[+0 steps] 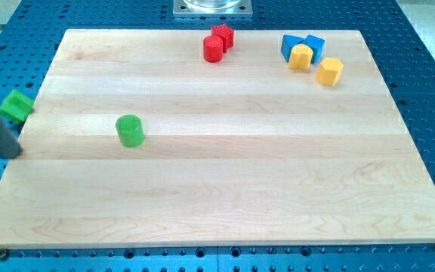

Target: Move the green circle to the center of the board

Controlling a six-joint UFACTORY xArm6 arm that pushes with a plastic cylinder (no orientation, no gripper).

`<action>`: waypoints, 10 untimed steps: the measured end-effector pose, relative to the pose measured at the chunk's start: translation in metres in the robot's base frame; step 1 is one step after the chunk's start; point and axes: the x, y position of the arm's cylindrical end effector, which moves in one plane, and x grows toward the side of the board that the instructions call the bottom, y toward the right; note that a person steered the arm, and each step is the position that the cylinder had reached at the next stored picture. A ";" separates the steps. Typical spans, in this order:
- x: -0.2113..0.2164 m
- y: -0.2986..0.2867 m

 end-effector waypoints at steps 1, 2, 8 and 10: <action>0.000 0.000; -0.002 0.048; 0.001 0.093; -0.106 0.243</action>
